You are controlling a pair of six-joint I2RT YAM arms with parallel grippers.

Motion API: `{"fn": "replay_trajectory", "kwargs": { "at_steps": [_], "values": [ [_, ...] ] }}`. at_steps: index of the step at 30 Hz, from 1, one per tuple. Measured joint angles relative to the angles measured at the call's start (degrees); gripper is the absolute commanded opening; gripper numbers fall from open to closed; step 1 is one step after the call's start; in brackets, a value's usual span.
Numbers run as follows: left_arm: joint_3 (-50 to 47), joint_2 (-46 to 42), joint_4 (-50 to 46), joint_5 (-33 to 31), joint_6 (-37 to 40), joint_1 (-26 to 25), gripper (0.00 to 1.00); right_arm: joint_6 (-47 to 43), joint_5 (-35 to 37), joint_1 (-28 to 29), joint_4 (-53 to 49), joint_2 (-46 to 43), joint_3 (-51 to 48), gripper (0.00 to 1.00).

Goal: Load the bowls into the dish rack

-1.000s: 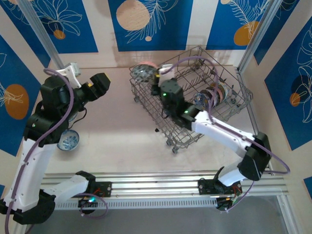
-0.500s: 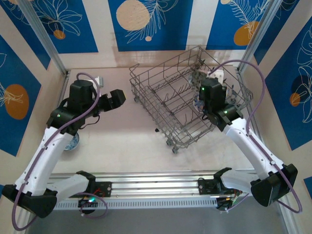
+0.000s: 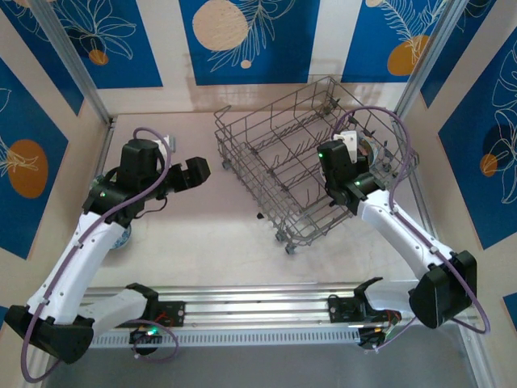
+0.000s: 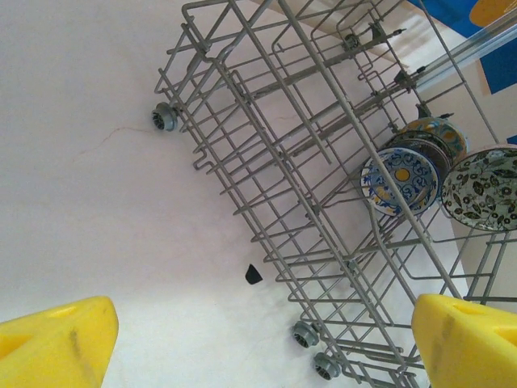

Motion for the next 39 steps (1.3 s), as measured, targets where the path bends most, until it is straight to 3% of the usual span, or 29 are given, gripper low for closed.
{"fn": "replay_trajectory", "kwargs": {
  "at_steps": [18,39],
  "values": [
    [-0.72,-0.31,-0.02,0.02,-0.02,-0.02,0.94,-2.64,6.71,1.01,6.78,6.27,-2.34,0.0],
    [-1.64,-1.11,0.04,0.24,-0.48,0.0,0.94,10.03,12.04,6.21,-1.25,12.35,0.85,0.0]
  ]
}}
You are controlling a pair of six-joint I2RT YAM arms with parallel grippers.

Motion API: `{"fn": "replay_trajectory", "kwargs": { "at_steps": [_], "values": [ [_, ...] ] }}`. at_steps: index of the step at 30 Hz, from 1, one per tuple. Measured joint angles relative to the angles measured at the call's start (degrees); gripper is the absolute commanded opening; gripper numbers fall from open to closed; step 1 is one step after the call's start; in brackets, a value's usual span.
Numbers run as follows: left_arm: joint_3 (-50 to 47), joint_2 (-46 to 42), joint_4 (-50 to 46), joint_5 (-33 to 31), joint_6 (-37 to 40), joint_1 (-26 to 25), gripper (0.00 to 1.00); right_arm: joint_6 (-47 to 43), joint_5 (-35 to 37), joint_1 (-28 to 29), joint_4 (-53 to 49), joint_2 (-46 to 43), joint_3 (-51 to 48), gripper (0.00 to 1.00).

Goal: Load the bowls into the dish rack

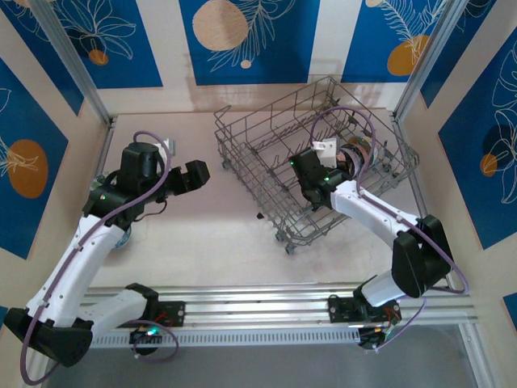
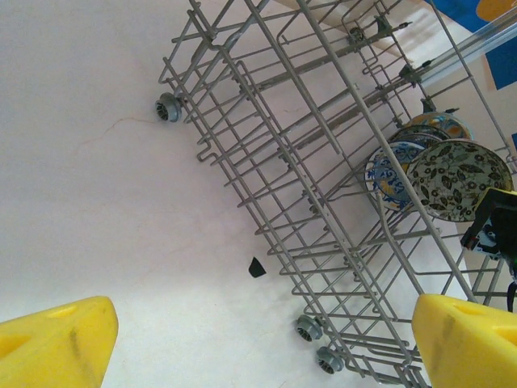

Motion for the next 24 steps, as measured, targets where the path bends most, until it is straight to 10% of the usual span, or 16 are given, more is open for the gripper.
{"fn": "replay_trajectory", "kwargs": {
  "at_steps": [15,24],
  "values": [
    [0.92,0.35,0.26,0.79,0.74,1.38,0.99,1.07,-0.02,1.62,-3.06,1.66,1.6,0.0],
    [-1.01,-6.27,-3.3,3.3,2.84,13.9,0.99,6.38,1.18,3.1,-9.42,5.01,4.44,0.0]
  ]
}}
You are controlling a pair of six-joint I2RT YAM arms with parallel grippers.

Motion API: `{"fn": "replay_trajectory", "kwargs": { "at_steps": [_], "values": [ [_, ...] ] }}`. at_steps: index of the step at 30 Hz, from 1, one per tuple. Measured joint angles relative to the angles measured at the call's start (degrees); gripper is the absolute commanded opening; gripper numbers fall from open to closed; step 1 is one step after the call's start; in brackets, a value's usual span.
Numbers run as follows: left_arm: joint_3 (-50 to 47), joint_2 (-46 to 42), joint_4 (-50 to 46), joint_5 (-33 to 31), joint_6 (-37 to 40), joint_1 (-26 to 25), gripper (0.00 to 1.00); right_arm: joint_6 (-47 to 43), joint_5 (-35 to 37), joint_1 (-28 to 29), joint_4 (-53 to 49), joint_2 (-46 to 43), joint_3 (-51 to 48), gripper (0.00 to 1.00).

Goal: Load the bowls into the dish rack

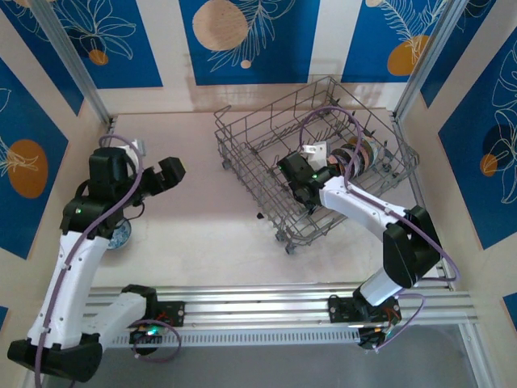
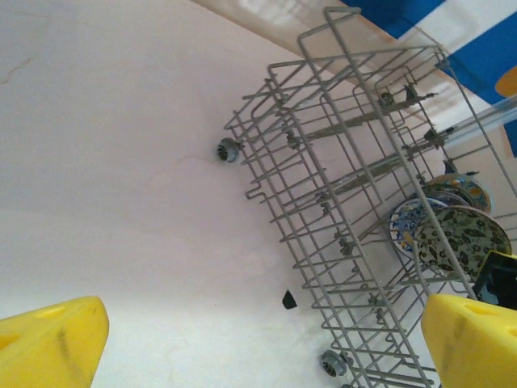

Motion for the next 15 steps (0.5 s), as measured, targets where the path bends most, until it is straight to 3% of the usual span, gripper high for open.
{"fn": "replay_trajectory", "kwargs": {
  "at_steps": [15],
  "values": [
    [-2.64,2.34,0.5,5.38,-1.09,1.16,0.99,5.9,2.54,1.97,-5.25,2.58,1.7,0.0]
  ]
}}
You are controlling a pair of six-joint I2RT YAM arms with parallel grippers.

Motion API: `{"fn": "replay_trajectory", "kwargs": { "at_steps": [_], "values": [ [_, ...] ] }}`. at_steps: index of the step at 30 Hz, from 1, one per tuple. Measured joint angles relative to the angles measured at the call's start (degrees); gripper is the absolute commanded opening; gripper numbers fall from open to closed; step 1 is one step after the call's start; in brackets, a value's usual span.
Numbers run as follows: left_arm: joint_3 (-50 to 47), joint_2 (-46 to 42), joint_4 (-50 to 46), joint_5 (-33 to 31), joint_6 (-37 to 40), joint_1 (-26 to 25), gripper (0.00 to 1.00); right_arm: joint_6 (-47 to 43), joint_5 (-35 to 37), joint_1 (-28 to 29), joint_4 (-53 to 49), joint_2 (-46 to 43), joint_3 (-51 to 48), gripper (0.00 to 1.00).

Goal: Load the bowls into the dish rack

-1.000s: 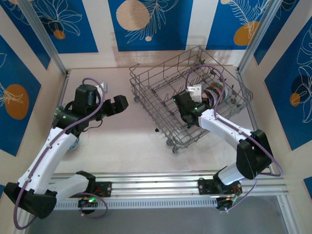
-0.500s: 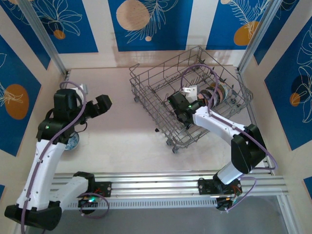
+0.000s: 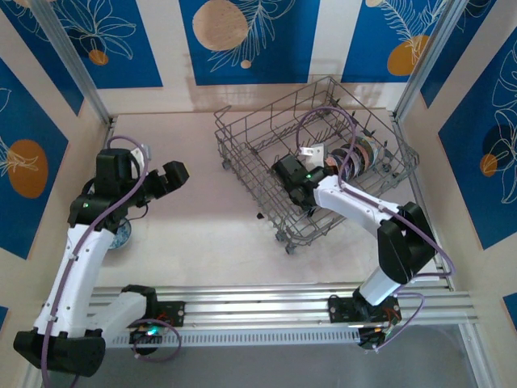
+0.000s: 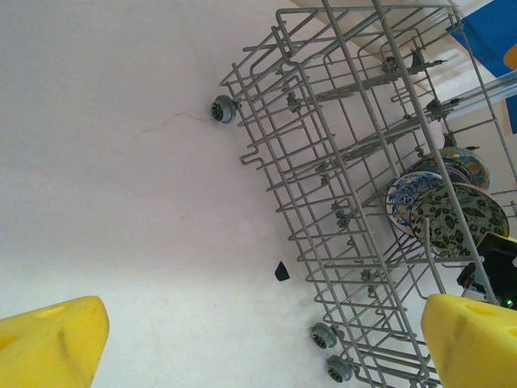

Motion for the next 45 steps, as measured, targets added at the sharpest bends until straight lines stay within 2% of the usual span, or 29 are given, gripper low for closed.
{"fn": "replay_trajectory", "kwargs": {
  "at_steps": [8,13,22,28,39,45],
  "values": [
    [-0.46,0.5,1.03,1.01,-0.7,0.0,0.99,11.17,2.27,1.05,-11.69,4.76,4.83,0.12],
    [-0.59,1.01,1.29,1.62,-1.07,0.0,0.99,12.81,0.94,1.09,-14.34,5.81,5.22,0.19],
    [-0.79,1.03,1.29,1.88,-1.09,0.0,0.99,6.93,-3.34,1.11,-8.81,5.81,5.05,0.23],
    [-1.2,1.03,1.33,2.08,-1.11,0.0,0.99,4.37,-4.85,1.11,-6.49,5.81,5.05,0.37],
    [-1.62,0.98,1.29,2.23,-1.36,0.0,0.99,-2.25,-9.84,-1.2,1.38,5.81,4.35,0.41],
    [-1.75,0.48,0.48,1.49,-0.98,0.15,0.99,-6.88,-14.01,-2.27,5.44,4.48,3.34,0.54]
  ]
}}
